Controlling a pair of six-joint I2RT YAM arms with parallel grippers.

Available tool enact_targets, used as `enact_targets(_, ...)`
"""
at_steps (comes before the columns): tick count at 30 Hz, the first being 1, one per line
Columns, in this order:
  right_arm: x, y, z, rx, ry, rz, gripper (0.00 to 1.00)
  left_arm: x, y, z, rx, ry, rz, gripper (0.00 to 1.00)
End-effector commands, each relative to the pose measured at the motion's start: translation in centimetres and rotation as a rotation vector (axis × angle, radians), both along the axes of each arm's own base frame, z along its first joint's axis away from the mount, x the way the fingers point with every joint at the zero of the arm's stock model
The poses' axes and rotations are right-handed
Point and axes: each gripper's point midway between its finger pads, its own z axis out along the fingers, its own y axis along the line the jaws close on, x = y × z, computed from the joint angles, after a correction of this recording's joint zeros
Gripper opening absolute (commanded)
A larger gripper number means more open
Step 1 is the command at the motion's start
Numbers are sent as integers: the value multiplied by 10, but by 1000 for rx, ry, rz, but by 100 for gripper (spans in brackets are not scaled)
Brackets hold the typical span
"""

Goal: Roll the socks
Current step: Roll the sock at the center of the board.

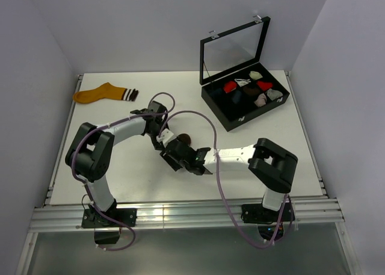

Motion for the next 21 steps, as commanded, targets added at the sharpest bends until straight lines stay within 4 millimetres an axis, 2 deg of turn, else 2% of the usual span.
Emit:
enact_targets(1,14,6,4,-39,-85,-21,60,-9,12,-19,90,32,-38,43)
enact_targets(8,10,6,-24,-108,-66,0,57,-8,8,-19,69,37,-59,43)
enact_targets(10,6,5,-33,-117,-46,6,51,-7,5,-15,51,25,-63,45)
enact_targets(11,6,4,-35,-121,-44,7,48,-6,3,-12,44,18,-69,46)
enact_targets(12,3,2,-39,-125,-26,16,37,-3,2,-9,37,7,-71,47)
enact_targets(14,0,-4,-44,-127,2,13,25,2,3,2,39,-29,-74,51)
enact_targets(15,-3,-2,-41,-100,22,25,14,8,3,8,40,-52,-71,53)
enact_targets(17,-8,-8,-41,-70,60,18,7,19,6,25,20,-103,-52,58)
enact_targets(18,-4,-10,-32,-37,69,6,3,24,8,31,9,-119,-41,59)
enact_targets(21,-10,-10,-24,36,148,24,0,39,21,53,-38,-180,26,67)
